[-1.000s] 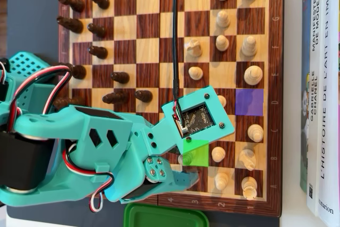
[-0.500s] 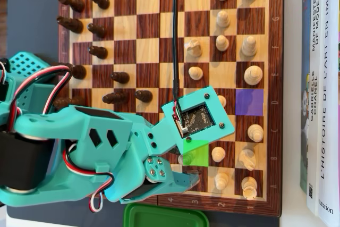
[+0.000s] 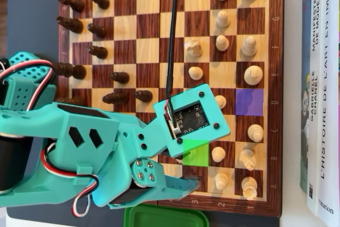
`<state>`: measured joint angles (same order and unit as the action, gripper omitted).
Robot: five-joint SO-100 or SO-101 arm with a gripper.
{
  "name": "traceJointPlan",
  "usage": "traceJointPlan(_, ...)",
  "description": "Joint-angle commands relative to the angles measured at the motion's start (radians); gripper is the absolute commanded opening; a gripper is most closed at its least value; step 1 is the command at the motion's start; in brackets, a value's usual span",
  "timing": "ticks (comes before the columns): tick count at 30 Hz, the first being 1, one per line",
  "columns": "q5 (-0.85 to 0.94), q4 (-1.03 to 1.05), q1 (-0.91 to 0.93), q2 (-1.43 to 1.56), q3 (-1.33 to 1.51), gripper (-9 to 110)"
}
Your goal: Play chess
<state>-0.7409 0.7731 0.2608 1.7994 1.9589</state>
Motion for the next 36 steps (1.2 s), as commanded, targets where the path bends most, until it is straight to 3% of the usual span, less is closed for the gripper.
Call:
traceJointPlan(1,-0.005,0.003,-0.002,0.048,-0.026,17)
traceJointPlan(8,-0.021,0.003,0.002,0.209,-0.023,17)
traceJointPlan(29,-0.634,0.002,-0.161,0.824,0.322,17)
traceJointPlan(36,-0.649,-0.328,-0.236,1.02,0.595,17)
